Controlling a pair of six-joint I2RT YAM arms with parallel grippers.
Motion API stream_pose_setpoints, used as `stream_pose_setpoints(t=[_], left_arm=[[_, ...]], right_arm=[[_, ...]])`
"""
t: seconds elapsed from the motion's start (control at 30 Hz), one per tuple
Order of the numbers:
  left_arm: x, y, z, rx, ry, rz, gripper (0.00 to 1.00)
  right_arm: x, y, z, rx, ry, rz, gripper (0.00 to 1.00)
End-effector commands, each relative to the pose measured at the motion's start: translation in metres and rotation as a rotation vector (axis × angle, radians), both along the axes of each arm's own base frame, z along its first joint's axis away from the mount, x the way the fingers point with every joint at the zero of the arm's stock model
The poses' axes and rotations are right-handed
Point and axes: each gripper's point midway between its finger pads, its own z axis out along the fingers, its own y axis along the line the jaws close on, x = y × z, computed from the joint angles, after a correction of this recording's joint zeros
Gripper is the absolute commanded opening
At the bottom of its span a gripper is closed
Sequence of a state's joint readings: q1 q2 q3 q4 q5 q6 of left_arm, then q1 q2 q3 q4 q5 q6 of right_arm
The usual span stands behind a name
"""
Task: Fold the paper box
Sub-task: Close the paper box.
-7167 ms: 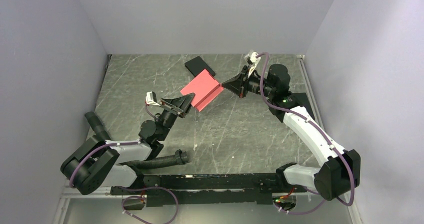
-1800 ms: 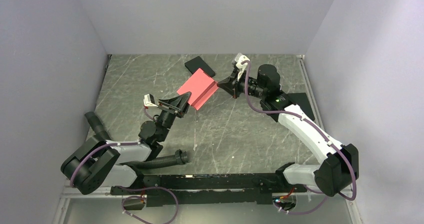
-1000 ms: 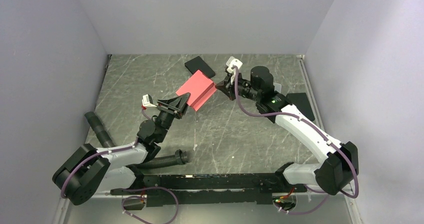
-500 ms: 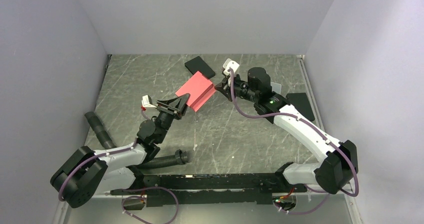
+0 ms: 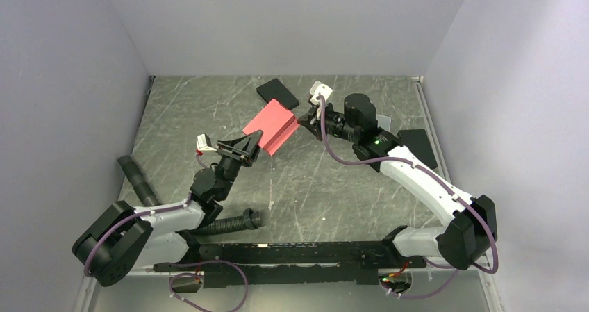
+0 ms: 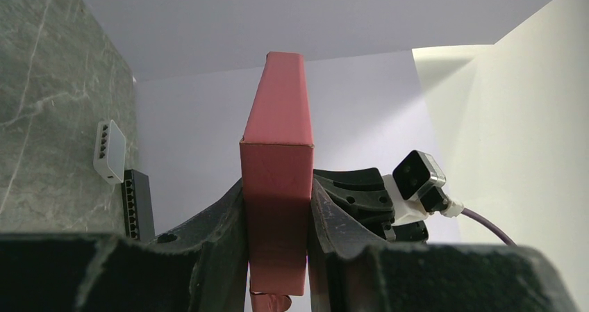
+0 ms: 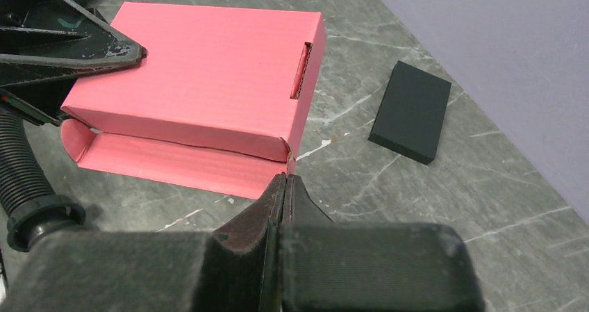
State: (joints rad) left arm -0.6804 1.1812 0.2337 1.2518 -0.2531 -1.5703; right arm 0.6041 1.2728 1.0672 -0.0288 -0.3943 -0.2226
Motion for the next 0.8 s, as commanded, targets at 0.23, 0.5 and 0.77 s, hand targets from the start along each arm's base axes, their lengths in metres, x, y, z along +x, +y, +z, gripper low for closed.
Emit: stream_pose_setpoints(t=[0.23,0.5,0.77], left_arm=[[-0.0109,0.0034,0.0322,-0.107,-0.066,-0.021,0.00],[-0.0122,0.0023,0.0321,-0.106,-0.069,-0.025,0.00],[-0.0126,0.0022,0.0315,-0.113,-0.067,-0.027,0.00]], right_arm=[[-0.0214,0.0202,0.0068,0.042,-0.021,0.123,0.00],[-0.0212,0.0200,0.0072,0.051,-0.020,0.125,0.00],[-0.0227,0.0208,0.0043,0.072,-0.008,0.135,0.00]])
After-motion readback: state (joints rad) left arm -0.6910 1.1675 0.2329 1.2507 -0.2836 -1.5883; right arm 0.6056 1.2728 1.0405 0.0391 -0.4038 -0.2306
